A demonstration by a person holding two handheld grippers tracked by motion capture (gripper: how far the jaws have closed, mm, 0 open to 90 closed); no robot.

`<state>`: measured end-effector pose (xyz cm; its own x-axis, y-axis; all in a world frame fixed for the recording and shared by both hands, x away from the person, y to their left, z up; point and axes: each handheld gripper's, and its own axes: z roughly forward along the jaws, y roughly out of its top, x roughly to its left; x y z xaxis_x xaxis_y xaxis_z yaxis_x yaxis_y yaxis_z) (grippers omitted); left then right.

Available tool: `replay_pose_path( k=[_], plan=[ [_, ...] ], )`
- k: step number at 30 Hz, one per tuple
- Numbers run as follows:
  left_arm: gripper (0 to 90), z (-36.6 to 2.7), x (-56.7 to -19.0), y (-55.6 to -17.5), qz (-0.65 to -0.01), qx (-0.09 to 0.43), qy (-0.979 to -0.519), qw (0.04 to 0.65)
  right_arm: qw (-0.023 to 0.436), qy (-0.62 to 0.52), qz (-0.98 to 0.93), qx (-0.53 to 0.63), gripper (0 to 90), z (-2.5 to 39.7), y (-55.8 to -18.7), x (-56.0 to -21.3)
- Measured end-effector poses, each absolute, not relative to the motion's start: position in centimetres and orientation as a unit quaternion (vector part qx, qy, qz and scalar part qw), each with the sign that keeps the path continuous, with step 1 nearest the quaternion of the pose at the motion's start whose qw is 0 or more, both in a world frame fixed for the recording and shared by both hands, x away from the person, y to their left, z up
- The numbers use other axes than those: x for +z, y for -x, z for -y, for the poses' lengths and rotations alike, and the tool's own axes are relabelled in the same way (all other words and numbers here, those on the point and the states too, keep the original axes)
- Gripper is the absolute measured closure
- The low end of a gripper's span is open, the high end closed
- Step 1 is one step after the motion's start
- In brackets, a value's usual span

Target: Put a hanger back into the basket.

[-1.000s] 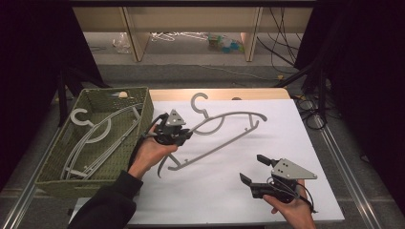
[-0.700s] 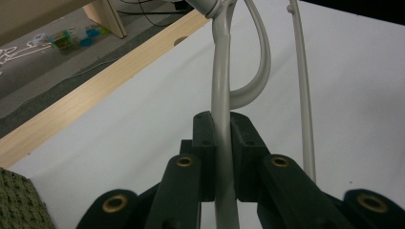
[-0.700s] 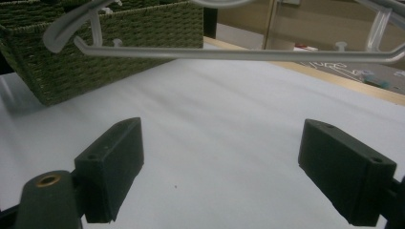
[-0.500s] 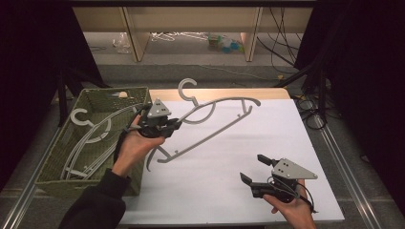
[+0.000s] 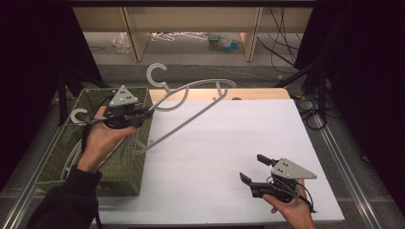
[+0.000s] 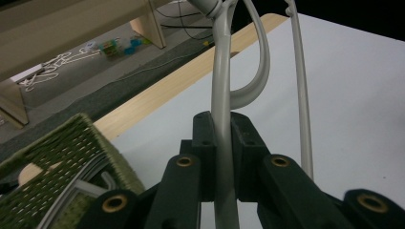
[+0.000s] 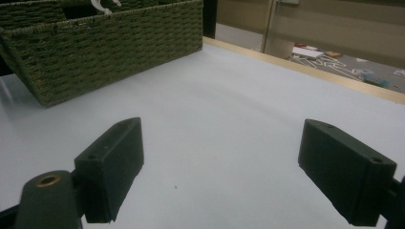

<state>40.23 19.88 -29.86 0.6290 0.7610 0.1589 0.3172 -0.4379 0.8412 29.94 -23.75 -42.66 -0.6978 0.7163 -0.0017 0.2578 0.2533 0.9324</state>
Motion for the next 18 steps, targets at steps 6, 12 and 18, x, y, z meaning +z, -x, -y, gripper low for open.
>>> replay_pose_path(
  k=[6,12,18],
  plan=[
    [81.7,-22.9,-29.9,-40.1,-0.366,0.274,-0.788,0.413,0.219,-0.321,-0.756,0.527,16.5,23.6,-30.0,-42.8],
    [81.7,-25.7,-30.2,-40.3,-0.396,0.294,-0.774,0.397,0.232,-0.314,-0.753,0.529,16.5,23.5,-30.1,-42.8],
    [81.7,-28.1,-30.4,-40.3,-0.417,0.293,-0.765,0.395,0.228,-0.314,-0.757,0.526,16.5,23.6,-30.1,-42.8]
  ],
)
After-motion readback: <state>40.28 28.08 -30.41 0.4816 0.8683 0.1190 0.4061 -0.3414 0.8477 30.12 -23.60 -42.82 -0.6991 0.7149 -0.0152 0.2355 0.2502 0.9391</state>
